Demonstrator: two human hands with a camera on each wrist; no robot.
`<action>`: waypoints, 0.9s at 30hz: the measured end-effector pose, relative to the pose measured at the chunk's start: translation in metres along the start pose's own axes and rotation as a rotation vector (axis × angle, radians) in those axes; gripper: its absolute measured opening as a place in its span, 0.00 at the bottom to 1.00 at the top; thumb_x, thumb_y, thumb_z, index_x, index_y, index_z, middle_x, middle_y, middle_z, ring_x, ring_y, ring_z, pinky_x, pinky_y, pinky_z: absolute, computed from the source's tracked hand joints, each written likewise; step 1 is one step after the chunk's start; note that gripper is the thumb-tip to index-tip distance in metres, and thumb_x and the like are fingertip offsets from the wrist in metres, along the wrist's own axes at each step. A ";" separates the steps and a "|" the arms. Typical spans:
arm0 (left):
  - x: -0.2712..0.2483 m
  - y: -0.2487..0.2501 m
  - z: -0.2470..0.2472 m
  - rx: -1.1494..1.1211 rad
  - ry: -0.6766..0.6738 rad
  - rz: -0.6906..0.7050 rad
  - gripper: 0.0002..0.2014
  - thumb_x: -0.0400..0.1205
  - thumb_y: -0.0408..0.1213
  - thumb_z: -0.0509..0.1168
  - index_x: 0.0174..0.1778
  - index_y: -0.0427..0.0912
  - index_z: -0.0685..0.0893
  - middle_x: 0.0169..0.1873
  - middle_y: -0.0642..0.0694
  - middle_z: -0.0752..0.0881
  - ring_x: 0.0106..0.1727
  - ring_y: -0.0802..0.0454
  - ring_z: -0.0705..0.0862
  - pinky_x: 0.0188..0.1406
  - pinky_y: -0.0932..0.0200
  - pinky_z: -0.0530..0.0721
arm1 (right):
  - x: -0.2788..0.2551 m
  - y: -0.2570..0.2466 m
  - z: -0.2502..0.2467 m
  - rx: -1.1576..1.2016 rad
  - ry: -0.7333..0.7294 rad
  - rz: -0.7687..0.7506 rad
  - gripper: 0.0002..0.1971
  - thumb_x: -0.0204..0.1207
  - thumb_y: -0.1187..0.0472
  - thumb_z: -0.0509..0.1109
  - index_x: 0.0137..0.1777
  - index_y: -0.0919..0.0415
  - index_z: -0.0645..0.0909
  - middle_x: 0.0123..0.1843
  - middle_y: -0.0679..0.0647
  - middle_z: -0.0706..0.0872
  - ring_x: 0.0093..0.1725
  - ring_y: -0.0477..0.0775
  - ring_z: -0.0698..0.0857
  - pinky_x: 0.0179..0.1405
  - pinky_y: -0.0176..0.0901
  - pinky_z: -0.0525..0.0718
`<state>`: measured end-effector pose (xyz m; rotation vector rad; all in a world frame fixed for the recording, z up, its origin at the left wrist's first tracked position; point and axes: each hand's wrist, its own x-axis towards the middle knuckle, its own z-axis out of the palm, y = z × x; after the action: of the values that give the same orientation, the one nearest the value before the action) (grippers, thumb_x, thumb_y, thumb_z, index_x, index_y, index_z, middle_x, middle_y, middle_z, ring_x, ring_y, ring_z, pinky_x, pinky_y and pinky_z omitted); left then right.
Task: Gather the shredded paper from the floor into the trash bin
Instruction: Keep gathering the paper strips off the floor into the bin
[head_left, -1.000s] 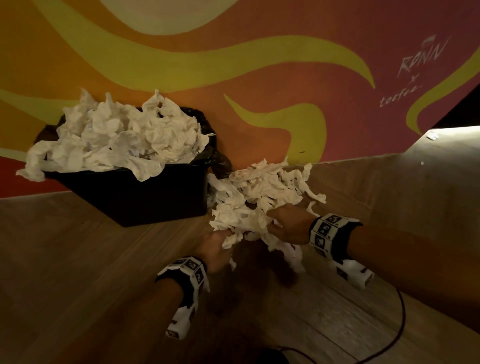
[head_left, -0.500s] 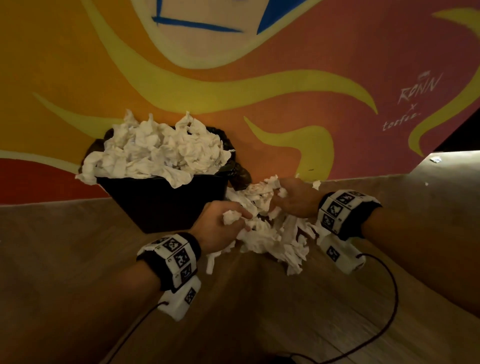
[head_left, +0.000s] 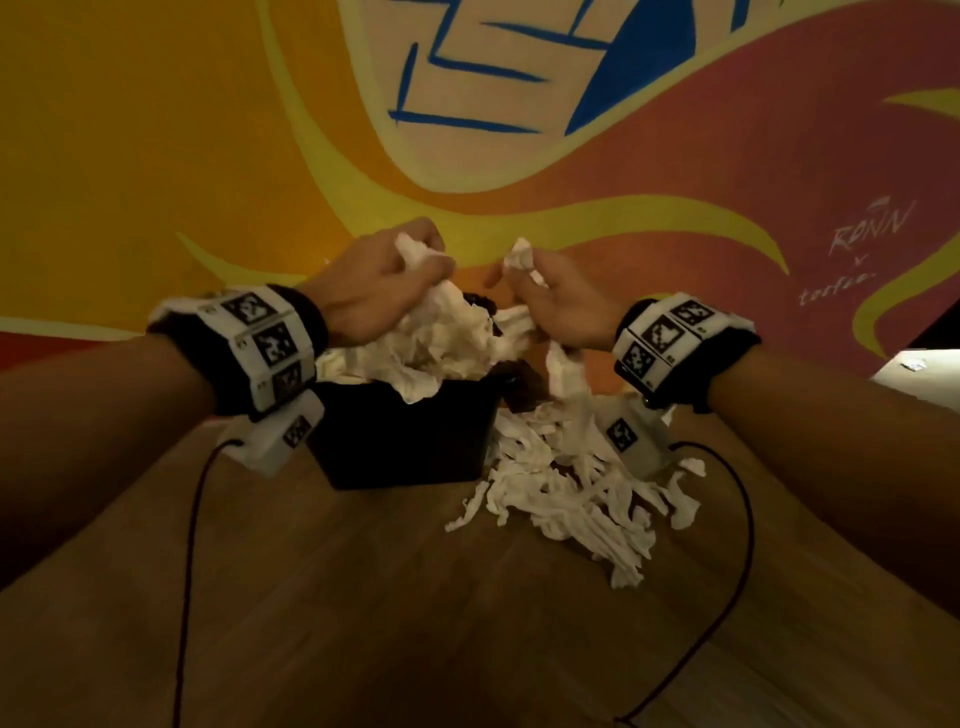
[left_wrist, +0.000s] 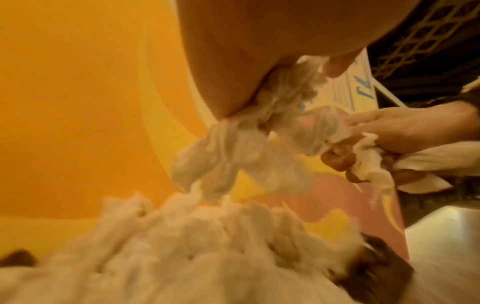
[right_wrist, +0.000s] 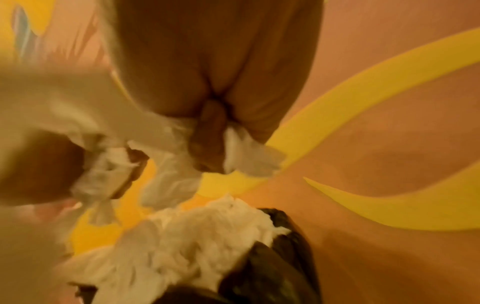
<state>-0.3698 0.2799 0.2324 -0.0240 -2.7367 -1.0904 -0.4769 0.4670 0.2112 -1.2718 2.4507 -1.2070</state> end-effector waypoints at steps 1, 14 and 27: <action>0.003 -0.004 -0.010 -0.074 -0.001 -0.046 0.12 0.81 0.54 0.53 0.44 0.49 0.72 0.36 0.48 0.76 0.32 0.53 0.71 0.36 0.49 0.69 | 0.009 -0.007 0.001 0.021 0.017 -0.007 0.15 0.88 0.59 0.53 0.52 0.64 0.80 0.36 0.42 0.75 0.30 0.29 0.78 0.29 0.25 0.73; -0.003 -0.081 -0.012 0.515 -0.344 -0.377 0.35 0.85 0.24 0.53 0.85 0.41 0.43 0.84 0.38 0.41 0.83 0.38 0.55 0.75 0.46 0.66 | 0.071 -0.008 0.051 -0.126 -0.070 0.231 0.19 0.85 0.66 0.52 0.75 0.56 0.68 0.66 0.60 0.64 0.49 0.59 0.74 0.47 0.50 0.78; 0.002 -0.076 -0.004 0.665 -0.017 -0.252 0.09 0.80 0.29 0.62 0.48 0.37 0.88 0.50 0.33 0.85 0.48 0.36 0.83 0.46 0.47 0.84 | 0.054 0.025 0.070 -0.665 -0.098 0.112 0.10 0.78 0.69 0.60 0.54 0.62 0.82 0.51 0.59 0.84 0.55 0.59 0.77 0.43 0.43 0.64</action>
<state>-0.3779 0.2216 0.1841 0.4140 -3.0268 -0.1719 -0.4968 0.3939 0.1594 -1.2463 2.9054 -0.2803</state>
